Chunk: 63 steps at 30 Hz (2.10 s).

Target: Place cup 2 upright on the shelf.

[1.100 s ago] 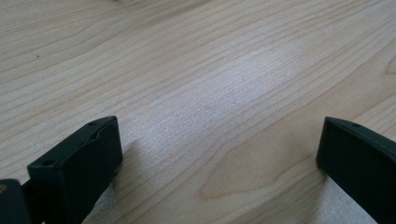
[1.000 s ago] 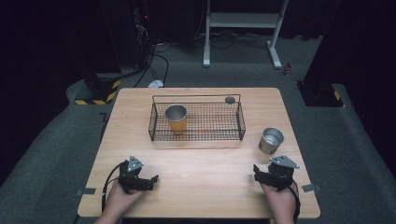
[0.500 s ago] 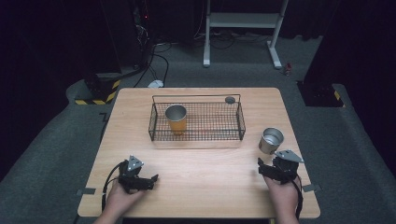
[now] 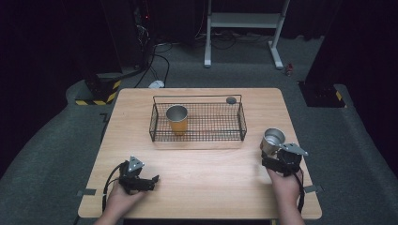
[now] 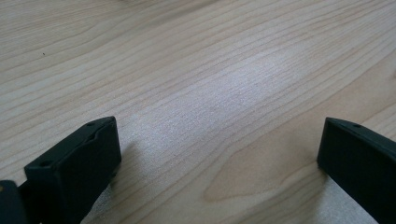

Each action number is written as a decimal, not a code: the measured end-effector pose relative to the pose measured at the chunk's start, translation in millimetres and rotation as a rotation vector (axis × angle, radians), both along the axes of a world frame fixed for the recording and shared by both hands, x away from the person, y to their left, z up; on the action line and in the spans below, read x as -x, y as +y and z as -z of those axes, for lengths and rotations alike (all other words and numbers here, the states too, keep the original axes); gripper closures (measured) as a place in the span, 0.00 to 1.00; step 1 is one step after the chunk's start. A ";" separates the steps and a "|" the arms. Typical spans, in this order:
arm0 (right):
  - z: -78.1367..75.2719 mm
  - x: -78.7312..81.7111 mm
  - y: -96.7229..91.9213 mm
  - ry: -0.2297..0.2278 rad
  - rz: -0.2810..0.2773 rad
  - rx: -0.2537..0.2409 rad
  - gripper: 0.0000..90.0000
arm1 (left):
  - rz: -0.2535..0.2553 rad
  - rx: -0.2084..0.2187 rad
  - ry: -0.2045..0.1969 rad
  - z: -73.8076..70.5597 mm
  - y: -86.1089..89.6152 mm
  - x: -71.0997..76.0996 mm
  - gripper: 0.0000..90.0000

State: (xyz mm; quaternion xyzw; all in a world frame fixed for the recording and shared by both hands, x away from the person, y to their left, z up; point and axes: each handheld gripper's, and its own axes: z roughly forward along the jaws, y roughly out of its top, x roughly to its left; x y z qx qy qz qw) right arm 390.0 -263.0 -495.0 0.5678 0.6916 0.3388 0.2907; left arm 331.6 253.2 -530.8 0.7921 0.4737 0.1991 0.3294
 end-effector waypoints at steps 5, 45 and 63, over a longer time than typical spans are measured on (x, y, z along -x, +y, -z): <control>0.8 -11.7 -2.8 -0.012 0.012 -0.024 0.11 | 0.000 -0.001 -0.002 0.1 0.1 0.2 0.00; -21.8 -15.5 23.3 -0.100 -0.066 -0.064 0.21 | 0.005 -0.001 -0.002 0.0 0.6 0.2 0.00; -34.9 2.6 31.8 -0.161 -0.119 -0.076 0.21 | 0.002 0.002 -0.002 0.2 0.1 0.1 0.00</control>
